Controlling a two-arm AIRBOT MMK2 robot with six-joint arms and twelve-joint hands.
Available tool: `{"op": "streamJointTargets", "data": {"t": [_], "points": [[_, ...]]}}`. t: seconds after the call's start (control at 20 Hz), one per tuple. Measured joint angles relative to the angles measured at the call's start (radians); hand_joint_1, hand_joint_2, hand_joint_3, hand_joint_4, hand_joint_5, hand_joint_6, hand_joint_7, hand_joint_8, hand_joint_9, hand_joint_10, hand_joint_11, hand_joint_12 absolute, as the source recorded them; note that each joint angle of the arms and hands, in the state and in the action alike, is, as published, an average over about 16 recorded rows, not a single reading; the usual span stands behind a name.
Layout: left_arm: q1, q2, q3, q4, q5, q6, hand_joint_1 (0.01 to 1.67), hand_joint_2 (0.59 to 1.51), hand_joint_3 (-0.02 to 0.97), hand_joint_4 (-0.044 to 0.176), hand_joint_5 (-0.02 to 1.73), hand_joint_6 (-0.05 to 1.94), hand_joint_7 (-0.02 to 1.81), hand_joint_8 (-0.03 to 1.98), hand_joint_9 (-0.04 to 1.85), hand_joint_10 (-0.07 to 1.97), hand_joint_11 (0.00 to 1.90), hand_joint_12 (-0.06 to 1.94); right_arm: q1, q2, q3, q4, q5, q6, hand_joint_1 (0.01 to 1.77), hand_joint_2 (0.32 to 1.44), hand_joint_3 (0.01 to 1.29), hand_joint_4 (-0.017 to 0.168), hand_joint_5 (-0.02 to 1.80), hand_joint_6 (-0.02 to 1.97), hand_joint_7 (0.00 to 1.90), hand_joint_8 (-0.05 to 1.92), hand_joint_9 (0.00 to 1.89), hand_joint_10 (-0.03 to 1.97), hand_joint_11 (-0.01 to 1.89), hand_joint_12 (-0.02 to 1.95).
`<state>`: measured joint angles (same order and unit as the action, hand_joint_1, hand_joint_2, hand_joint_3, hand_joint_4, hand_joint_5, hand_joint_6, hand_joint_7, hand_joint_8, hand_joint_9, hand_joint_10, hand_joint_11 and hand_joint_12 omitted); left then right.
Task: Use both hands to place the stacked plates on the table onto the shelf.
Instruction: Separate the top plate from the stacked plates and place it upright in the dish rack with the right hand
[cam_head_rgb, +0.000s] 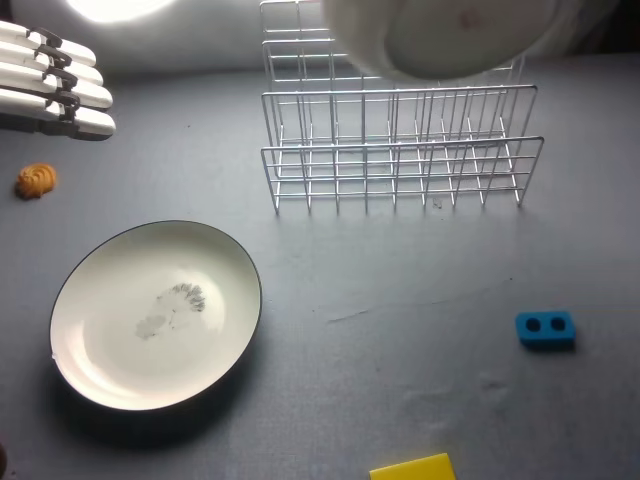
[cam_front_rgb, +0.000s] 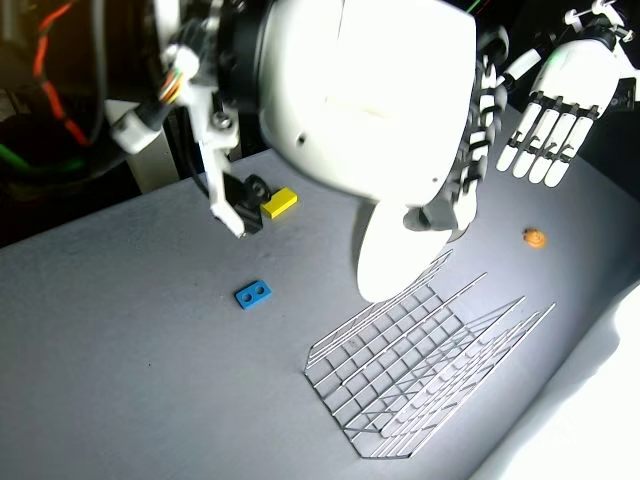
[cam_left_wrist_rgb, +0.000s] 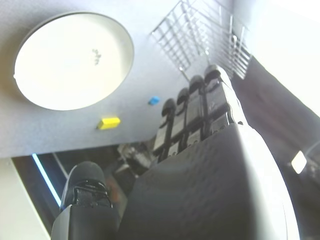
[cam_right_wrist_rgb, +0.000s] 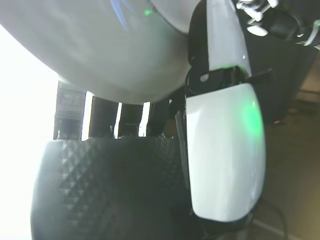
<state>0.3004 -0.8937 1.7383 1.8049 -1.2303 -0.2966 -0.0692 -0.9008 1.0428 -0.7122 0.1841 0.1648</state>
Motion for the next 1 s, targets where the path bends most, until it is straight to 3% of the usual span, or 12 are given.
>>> {"op": "streamJointTargets", "data": {"t": [0.45,1.0], "points": [[0.033,-0.002,-0.036,0.009,0.001,0.005,0.02,1.146,0.018,0.004,0.04,0.02,0.02,0.0,0.02,0.02,0.02,0.01,-0.026,-0.05,0.112,0.042,-0.022,0.013,1.23,0.98,0.01,-0.01,0.99,0.88,1.15,0.77,1.36,0.02,0.99,0.88],[0.133,-0.02,-0.073,0.007,0.029,0.022,0.02,1.148,0.018,0.003,0.05,0.02,0.03,0.0,0.02,0.02,0.03,0.01,-0.113,-0.159,0.247,0.096,-0.015,0.022,1.23,0.99,0.01,-0.01,0.98,0.87,1.15,0.76,1.36,0.02,0.98,0.89]]}}
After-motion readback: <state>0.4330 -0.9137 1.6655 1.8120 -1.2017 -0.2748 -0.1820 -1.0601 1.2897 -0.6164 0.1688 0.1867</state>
